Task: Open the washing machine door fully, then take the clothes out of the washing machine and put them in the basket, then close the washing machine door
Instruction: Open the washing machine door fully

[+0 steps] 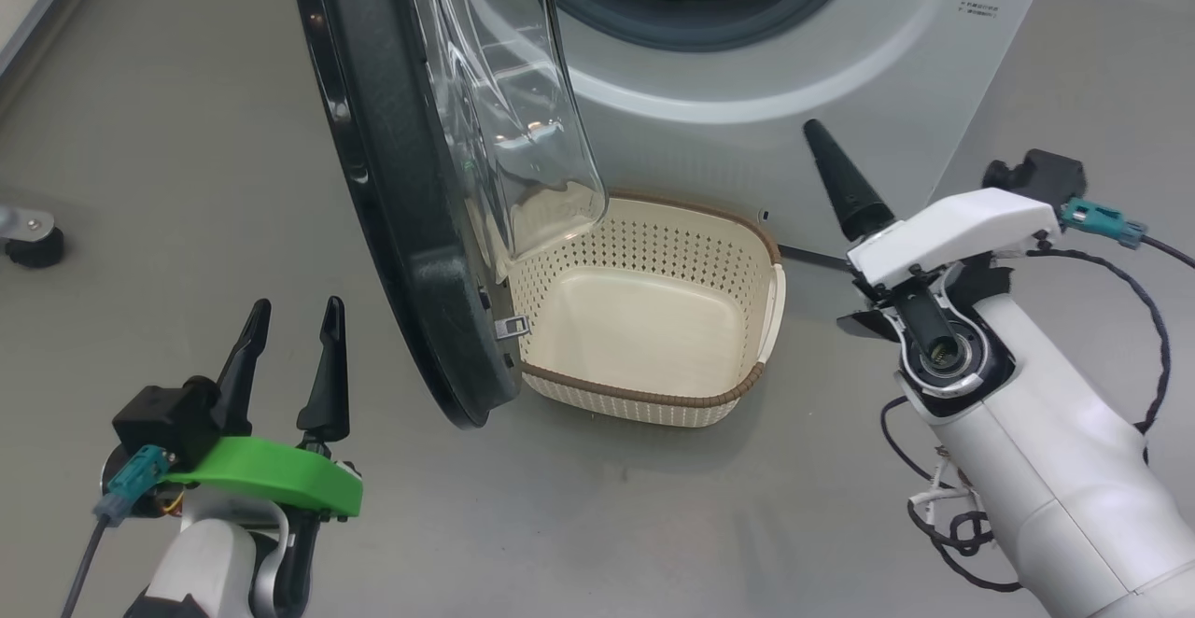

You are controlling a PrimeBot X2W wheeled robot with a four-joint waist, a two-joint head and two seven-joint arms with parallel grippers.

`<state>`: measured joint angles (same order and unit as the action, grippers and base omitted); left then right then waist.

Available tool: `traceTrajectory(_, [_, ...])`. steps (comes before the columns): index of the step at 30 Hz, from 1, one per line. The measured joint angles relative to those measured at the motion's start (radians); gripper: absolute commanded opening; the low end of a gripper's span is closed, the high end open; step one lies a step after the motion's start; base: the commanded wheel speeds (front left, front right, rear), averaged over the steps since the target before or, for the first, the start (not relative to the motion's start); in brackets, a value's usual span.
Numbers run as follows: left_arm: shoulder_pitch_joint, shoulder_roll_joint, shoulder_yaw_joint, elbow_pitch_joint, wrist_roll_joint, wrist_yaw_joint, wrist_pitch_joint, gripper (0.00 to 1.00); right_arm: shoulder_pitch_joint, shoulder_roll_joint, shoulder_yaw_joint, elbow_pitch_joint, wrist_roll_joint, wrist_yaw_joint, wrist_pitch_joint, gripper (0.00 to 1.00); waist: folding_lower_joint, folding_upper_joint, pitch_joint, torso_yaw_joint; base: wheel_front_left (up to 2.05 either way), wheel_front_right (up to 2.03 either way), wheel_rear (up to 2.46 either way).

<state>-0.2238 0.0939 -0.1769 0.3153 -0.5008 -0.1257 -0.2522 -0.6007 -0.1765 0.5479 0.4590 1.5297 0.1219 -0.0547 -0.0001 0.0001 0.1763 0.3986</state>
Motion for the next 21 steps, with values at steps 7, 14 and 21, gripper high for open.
traceTrajectory(7, [0.014,0.000,0.004,0.000,0.001,0.000,0.000,1.00,0.000,-0.076,0.018,0.077,-0.233,0.000,-0.231,1.00,0.0000,0.0000,-0.008,-0.005,0.00,0.00,0.00])
traceTrajectory(14, [0.021,0.000,0.007,0.000,0.009,0.000,0.000,1.00,-0.005,-0.103,0.053,0.099,-0.463,-0.060,-0.219,1.00,0.0000,0.0000,-0.018,-0.007,0.00,0.00,0.00])
traceTrajectory(21, [0.033,0.000,0.020,0.000,0.016,0.000,0.000,1.00,-0.012,-0.112,-0.046,0.029,-0.719,-0.175,-0.206,1.00,0.0000,0.0000,-0.020,-0.014,0.00,0.00,0.00])
